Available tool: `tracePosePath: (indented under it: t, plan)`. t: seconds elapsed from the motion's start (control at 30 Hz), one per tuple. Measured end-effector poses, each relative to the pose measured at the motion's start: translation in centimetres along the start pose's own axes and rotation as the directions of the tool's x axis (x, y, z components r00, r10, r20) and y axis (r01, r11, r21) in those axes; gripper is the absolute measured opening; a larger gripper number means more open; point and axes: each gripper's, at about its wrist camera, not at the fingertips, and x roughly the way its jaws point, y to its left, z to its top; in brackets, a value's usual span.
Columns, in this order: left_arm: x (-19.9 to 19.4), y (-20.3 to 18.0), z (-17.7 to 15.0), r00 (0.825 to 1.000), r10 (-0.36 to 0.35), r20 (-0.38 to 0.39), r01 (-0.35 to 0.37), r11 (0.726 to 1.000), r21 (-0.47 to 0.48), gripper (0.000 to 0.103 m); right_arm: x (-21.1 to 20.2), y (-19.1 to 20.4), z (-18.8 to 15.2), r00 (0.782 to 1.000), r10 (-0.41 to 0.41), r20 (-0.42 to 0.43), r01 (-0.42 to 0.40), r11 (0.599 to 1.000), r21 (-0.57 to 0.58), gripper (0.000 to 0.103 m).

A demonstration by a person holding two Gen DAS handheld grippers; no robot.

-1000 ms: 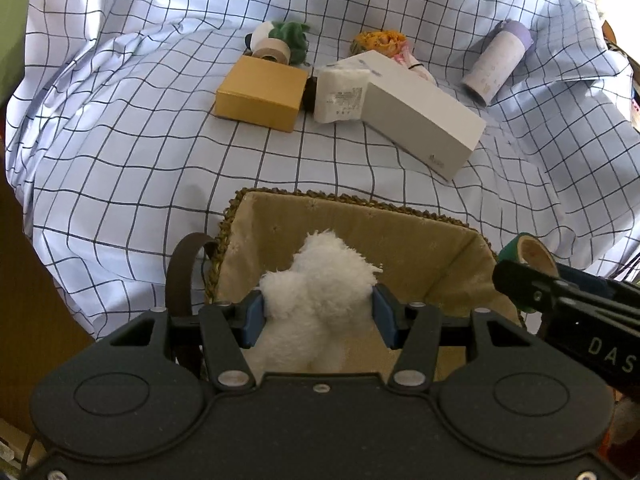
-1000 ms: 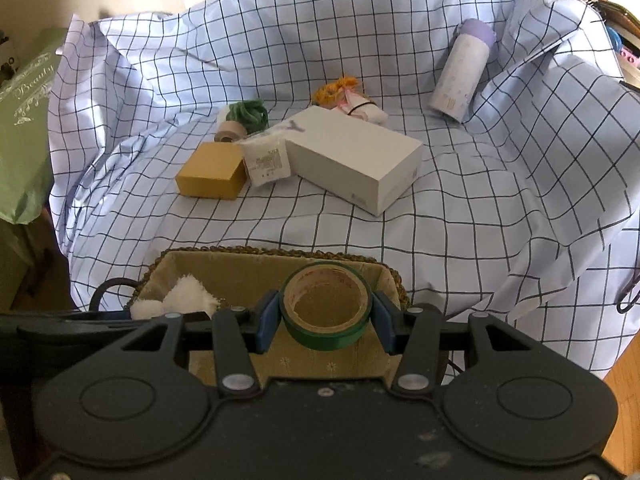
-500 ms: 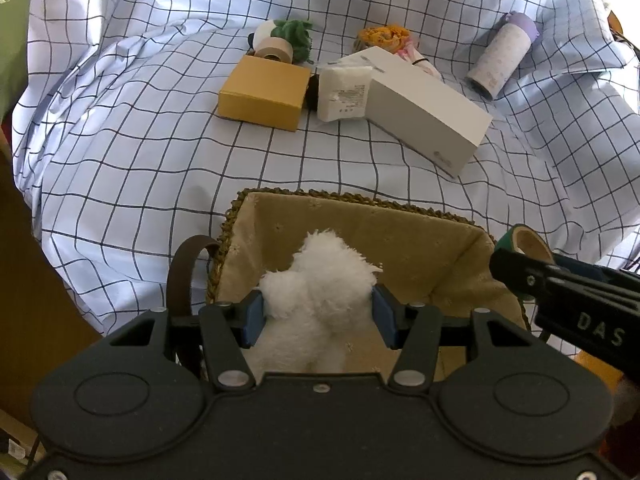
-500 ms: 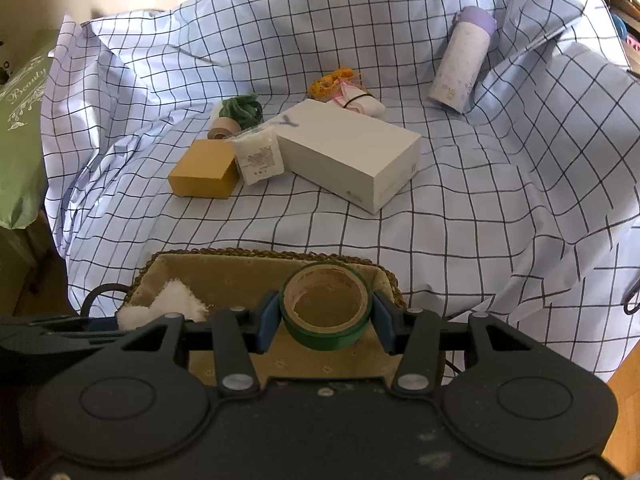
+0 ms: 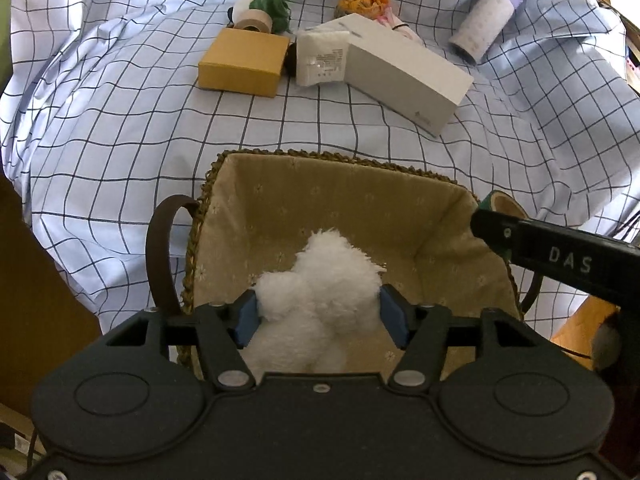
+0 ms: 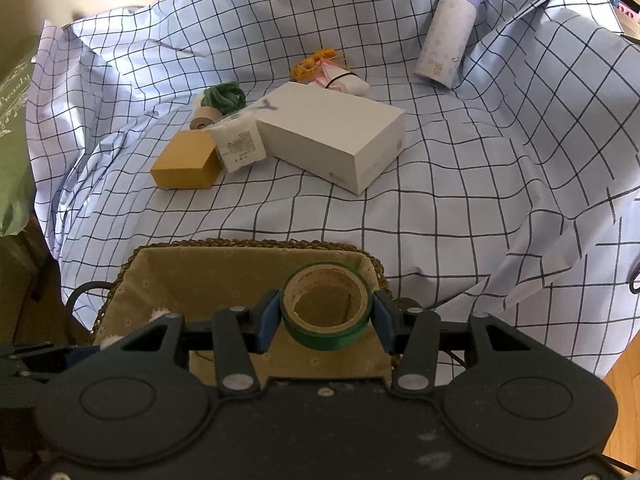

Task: Organize soft objects
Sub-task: 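Open the left tool to drop the plush in the basket while the right tool releases the tape, then move both open tools toward the cluster of small items beside the white box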

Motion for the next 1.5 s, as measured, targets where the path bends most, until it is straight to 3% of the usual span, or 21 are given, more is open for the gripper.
tracePosePath:
  t: [0.17, 0.37, 0.6, 1.03, 1.27, 1.5]
  plan:
    - [-0.2, -0.1, 0.0, 1.0, 0.004, 0.015, -0.004, 1.0, 0.005, 0.063, -0.1, 0.7, -0.2, 1.0, 0.016, 0.0, -0.016, 1.0, -0.026, 0.049]
    - [-0.2, -0.1, 0.1, 1.0, 0.0, 0.013, 0.0, 1.0, 0.002, 0.067, -0.5, 1.3, -0.1, 1.0, 0.02, 0.023, -0.018, 0.998, -0.053, 0.06]
    - [-0.4, -0.2, 0.1, 1.0, 0.01, 0.026, -0.01, 1.0, 0.011, 0.074, -0.4, 0.9, 0.0, 1.0, 0.013, 0.023, -0.012, 0.999, -0.034, 0.061]
    - [-1.1, -0.8, 0.2, 0.997, 0.029, 0.074, -0.032, 0.999, 0.041, 0.074, -0.4, -0.2, 0.4, 0.998, -0.025, 0.056, 0.025, 1.0, 0.003, 0.065]
    - [-1.7, -0.6, 1.1, 0.986, 0.074, 0.15, -0.082, 0.995, 0.051, 0.074, -0.3, -0.5, 1.0, 0.993, -0.055, 0.101, 0.055, 0.998, 0.006, 0.071]
    - [-1.8, 0.1, 2.5, 0.962, 0.14, 0.233, -0.156, 0.986, 0.051, 0.076, 0.1, -1.2, 2.4, 0.978, -0.118, 0.172, 0.12, 0.993, -0.001, 0.073]
